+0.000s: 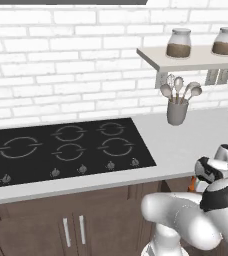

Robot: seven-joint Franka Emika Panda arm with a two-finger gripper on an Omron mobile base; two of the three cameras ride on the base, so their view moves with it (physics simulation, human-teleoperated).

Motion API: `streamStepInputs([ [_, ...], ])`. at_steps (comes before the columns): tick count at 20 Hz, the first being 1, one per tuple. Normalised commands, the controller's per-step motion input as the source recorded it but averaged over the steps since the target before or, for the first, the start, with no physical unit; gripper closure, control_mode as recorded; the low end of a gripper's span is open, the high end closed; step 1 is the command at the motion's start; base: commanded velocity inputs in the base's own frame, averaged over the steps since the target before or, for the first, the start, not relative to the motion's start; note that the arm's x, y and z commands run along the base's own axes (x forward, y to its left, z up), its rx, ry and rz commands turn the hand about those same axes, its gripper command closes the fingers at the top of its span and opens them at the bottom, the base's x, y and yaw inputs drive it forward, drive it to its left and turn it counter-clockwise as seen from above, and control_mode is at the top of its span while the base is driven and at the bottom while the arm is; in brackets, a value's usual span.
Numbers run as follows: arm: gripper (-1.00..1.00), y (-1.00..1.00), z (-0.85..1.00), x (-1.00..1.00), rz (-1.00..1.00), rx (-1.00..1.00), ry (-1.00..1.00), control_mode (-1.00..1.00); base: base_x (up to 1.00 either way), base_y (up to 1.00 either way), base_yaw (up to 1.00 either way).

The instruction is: Pick up the knife from the drawer and place it on the cutting board. Then place the meat from the plate to the cutting board.

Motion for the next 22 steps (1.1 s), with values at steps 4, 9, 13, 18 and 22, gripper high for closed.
streamStepInputs([
  [4,-1.0,0.0,-0.65,-0.08,0.0,0.0,0.0,-1.0,0.0,0.0,0.0],
  [9,-1.0,0.0,-0.35,-0.02,0.0,0.0,0.03,-1.0,0.0,0.0,0.0],
  [13,-1.0,0.0,-0.04,-0.22,0.0,0.0,0.11,-1.0,0.0,0.0,0.0],
  [18,-1.0,0.0,0.0,-0.77,0.0,0.0,0.1,-1.0,0.0,0.0,0.0],
  [22,-1.0,-0.11,0.0,-1.0,0.0,0.02,0.02,-1.0,0.0,0.0,0.0],
])
